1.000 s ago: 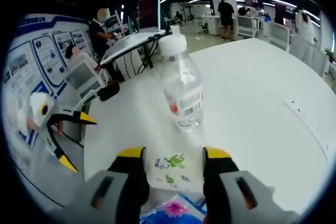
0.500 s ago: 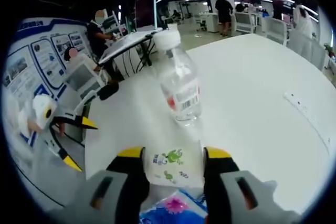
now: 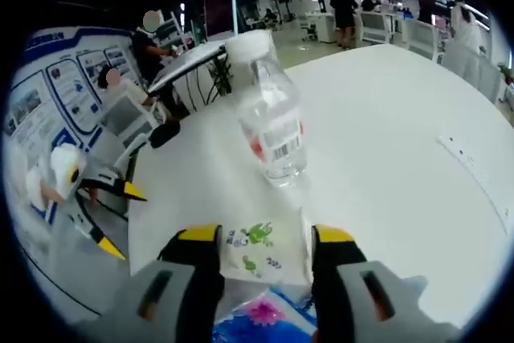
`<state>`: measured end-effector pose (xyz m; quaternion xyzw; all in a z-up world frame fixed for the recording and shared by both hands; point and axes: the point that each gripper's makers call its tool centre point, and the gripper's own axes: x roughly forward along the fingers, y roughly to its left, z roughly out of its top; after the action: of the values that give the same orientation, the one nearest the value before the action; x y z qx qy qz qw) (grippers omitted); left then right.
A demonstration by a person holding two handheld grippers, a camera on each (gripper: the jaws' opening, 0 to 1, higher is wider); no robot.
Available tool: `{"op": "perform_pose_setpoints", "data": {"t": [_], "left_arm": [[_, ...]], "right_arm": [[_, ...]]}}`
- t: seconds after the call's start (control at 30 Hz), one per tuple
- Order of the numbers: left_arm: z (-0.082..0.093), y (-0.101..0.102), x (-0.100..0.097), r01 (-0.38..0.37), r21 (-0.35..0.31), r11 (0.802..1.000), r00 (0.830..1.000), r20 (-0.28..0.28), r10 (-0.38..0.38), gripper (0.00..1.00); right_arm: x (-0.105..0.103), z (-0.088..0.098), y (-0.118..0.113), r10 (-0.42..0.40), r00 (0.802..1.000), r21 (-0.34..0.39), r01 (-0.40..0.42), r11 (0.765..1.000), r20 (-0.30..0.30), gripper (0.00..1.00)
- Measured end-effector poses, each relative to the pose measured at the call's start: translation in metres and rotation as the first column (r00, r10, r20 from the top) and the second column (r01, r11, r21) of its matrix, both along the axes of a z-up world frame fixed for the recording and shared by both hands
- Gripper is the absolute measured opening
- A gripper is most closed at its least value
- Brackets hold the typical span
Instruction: Arrange the tabletop items into an orderly group along one side of the table until the central work area is clear of visible clutter.
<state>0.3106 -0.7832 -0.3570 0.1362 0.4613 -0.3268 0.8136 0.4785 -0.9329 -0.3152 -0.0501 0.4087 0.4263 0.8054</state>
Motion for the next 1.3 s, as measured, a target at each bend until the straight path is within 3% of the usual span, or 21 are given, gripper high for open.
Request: {"op": "perform_pose_setpoints", "data": {"t": [0.43,0.83,1.07,1.3], "left_arm": [[-0.008,0.005,-0.007,0.016,0.051,0.999,0.999,-0.039,-0.014,0.65],[-0.009,0.006,-0.006,0.0,0.053,0.999,0.999,-0.045,0.002,0.65],[-0.009,0.009,-0.003,-0.01,0.059,0.998,0.999,-0.033,0.012,0.67],[-0.01,0.009,-0.004,-0.007,0.064,0.998,0.999,-0.039,0.009,0.67]], "right_arm": [[-0.012,-0.011,0.002,0.027,0.998,-0.015,-0.027,1.0,-0.054,0.43],[-0.018,-0.015,0.009,0.014,0.994,0.025,-0.012,1.0,-0.106,0.4],[-0.007,-0.011,0.006,-0.037,0.991,0.093,0.049,0.994,-0.13,0.26],[-0.009,-0.009,0.006,-0.074,0.984,0.125,0.095,0.988,-0.162,0.21]]}}
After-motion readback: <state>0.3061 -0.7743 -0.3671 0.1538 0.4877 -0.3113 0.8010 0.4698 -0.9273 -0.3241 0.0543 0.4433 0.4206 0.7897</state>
